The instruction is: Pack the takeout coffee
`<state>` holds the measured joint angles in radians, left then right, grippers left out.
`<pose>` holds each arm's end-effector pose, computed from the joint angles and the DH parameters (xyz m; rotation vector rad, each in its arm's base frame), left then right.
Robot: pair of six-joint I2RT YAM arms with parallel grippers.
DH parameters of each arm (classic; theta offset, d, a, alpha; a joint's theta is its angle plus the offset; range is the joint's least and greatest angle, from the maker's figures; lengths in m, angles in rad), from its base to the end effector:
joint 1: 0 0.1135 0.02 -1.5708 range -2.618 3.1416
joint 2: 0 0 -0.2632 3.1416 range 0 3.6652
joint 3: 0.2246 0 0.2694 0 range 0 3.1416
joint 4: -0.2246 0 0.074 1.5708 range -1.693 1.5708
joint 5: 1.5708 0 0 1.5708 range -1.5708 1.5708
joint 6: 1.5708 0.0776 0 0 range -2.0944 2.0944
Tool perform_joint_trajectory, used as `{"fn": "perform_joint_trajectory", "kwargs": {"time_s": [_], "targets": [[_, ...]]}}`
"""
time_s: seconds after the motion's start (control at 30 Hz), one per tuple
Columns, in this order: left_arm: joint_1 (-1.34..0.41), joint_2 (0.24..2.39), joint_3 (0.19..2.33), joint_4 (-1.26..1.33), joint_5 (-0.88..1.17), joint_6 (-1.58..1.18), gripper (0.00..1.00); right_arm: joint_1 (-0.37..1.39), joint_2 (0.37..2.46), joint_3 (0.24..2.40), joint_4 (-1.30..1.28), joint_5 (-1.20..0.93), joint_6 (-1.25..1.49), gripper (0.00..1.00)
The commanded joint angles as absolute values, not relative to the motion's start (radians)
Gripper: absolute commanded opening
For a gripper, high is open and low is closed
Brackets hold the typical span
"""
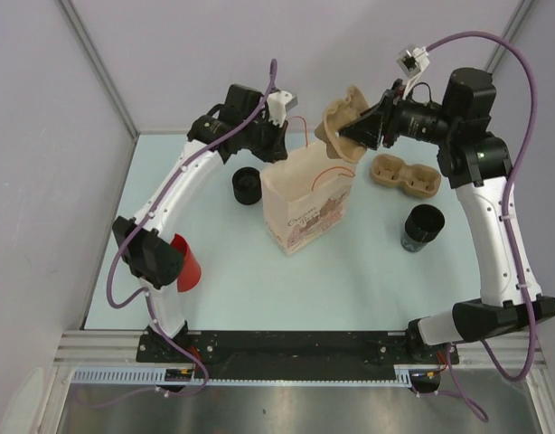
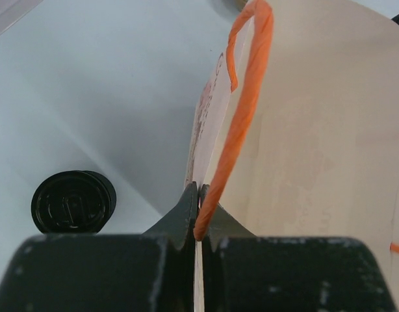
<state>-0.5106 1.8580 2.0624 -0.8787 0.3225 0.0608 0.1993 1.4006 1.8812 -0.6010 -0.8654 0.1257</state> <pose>0.3848 -0.2437 0.3858 0.8088 2.1245 -0.6024 0.2863 0.1181 0.5326 -0.7190 1.5872 0.9663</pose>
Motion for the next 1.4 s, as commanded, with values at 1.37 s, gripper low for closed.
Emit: {"fn": "perform_joint_trajectory", "kwargs": {"time_s": [1.37], "targets": [[-0.589,1.864,2.071,-0.824,0.155,0.008,0.01,0.273,1.566,1.595,-0.368,-0.942,0.362,0.24]]}}
